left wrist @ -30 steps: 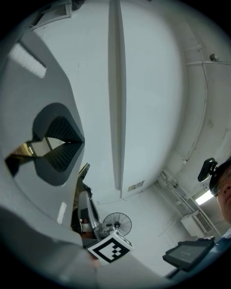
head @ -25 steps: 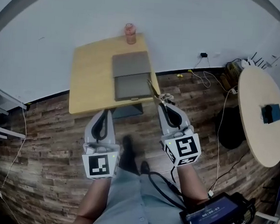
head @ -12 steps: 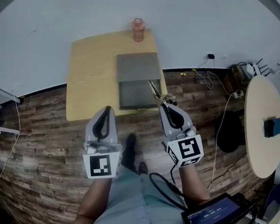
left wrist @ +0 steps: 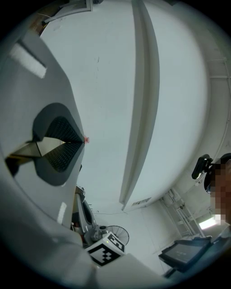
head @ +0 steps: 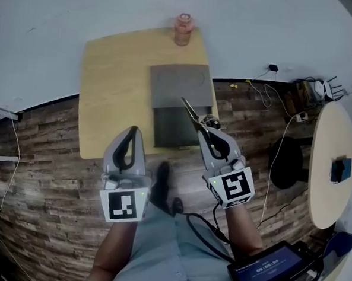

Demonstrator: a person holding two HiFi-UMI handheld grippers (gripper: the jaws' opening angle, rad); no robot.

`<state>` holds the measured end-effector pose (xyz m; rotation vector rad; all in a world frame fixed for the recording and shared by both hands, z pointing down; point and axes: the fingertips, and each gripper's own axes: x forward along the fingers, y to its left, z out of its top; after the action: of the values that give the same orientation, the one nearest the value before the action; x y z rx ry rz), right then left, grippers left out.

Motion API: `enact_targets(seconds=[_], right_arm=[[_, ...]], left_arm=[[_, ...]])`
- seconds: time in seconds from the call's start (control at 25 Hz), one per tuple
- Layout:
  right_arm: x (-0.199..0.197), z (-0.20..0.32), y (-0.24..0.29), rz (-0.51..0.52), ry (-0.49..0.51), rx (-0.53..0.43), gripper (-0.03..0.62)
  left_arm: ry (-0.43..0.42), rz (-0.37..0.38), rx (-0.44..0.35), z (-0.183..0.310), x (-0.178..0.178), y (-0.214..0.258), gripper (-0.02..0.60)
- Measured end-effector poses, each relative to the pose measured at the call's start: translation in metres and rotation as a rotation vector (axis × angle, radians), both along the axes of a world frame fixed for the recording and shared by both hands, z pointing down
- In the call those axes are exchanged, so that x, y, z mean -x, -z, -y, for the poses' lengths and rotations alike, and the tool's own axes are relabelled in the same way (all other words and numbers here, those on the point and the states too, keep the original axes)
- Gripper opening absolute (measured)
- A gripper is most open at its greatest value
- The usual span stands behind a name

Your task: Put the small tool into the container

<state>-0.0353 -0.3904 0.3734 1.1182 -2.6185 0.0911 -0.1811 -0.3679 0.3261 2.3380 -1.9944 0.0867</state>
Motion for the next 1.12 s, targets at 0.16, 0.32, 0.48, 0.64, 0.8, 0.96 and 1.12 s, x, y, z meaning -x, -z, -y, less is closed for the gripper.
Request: enact_targets(seconds=[0.16,0.32,0.48,0.64,0.8,0.96,1.12], right_arm=[[0.013,0.016,-0.024,-0.008,0.023,0.034,0.009],[0.025,0.025,-0.055,-0.035,0.044,0.081,0.009],[0.03,0.032,-0.08,-0.072,0.066,0.112,0.009],[0.034,0.042,-0.112,-0.101,0.075,0.151,0.009],[0.038,0.045,-0.132,-0.136,0.1,0.181,0.009],[0.039,0.038,-0.142,-0.173,0.133,0.204,0.009],[0.04,0.042,-0.158,-0.224,0.169,0.227,0.009]], left_arm=[[0.007,0.002,0.031,0.023,0.016,-0.016,0.009],[0.015,-0.008,0.073,0.038,0.028,-0.038,0.009],[0.012,0.003,0.102,0.048,0.033,-0.058,0.009],[0.01,0.008,0.142,0.061,0.042,-0.086,0.009],[0.027,-0.019,0.176,0.07,0.045,-0.099,0.009],[0.03,-0.011,0.178,0.068,0.047,-0.1,0.009],[0.028,0.004,0.175,0.073,0.052,-0.11,0.009]])
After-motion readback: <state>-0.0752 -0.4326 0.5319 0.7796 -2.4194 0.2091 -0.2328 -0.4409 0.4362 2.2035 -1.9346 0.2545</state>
